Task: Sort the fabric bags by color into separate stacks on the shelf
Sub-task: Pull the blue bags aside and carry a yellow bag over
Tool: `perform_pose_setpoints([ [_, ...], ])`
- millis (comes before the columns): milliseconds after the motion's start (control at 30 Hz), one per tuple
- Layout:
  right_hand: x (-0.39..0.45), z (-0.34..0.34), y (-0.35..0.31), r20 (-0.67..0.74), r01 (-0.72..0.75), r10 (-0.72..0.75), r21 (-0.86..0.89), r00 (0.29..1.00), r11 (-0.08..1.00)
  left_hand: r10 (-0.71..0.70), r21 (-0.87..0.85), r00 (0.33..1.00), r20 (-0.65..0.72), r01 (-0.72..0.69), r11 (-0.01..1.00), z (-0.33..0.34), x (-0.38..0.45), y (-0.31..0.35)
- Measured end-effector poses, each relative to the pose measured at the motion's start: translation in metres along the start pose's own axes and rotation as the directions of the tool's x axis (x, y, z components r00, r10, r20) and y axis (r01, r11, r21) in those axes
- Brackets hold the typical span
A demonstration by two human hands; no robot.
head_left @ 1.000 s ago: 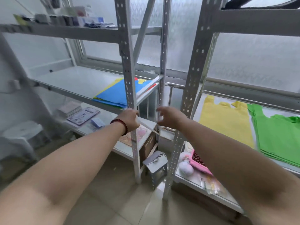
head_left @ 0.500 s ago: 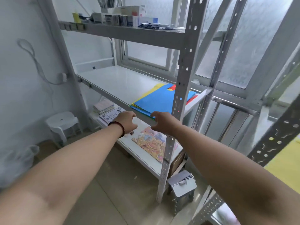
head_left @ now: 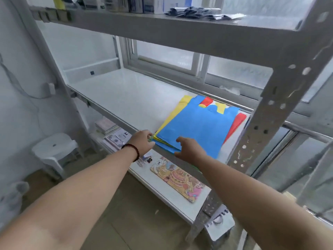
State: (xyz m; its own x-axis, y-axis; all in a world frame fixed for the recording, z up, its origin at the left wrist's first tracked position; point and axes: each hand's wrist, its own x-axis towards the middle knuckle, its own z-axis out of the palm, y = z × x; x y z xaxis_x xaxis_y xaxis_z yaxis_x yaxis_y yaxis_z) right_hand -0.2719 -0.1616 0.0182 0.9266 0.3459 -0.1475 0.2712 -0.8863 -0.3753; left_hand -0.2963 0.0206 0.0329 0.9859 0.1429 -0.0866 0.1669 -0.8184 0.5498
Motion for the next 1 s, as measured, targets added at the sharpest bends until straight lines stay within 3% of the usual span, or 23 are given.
perform_pose_setpoints([
  [233,0.059,0.004,0.021,-0.096,-0.279,0.284,0.060,0.954,0.958,0.133,-0.039,0.981,0.140,-0.129,0.991,0.019,0.118,-0.002],
  [400,0.084,-0.003,0.044,-0.168,-0.544,0.556,0.115,0.814,0.831,0.264,-0.051,0.900,0.347,-0.263,0.963,0.027,0.186,0.010],
  [567,0.088,-0.001,0.065,-0.155,-0.706,0.723,0.157,0.673,0.691,0.314,-0.067,0.844,0.435,-0.317,0.946,0.032,0.243,0.019],
  [700,0.081,0.004,0.074,-0.105,-0.766,0.783,0.165,0.613,0.621,0.316,-0.071,0.823,0.472,-0.322,0.944,0.045,0.271,0.033],
  [867,0.079,0.005,0.077,-0.106,-0.765,0.787,0.185,0.608,0.617,0.285,-0.084,0.779,0.558,-0.289,0.954,0.067,0.293,0.052],
  [1000,0.079,0.003,0.078,-0.107,-0.762,0.783,0.183,0.612,0.621,0.241,-0.141,0.803,0.546,-0.195,0.971,0.103,0.334,0.054],
])
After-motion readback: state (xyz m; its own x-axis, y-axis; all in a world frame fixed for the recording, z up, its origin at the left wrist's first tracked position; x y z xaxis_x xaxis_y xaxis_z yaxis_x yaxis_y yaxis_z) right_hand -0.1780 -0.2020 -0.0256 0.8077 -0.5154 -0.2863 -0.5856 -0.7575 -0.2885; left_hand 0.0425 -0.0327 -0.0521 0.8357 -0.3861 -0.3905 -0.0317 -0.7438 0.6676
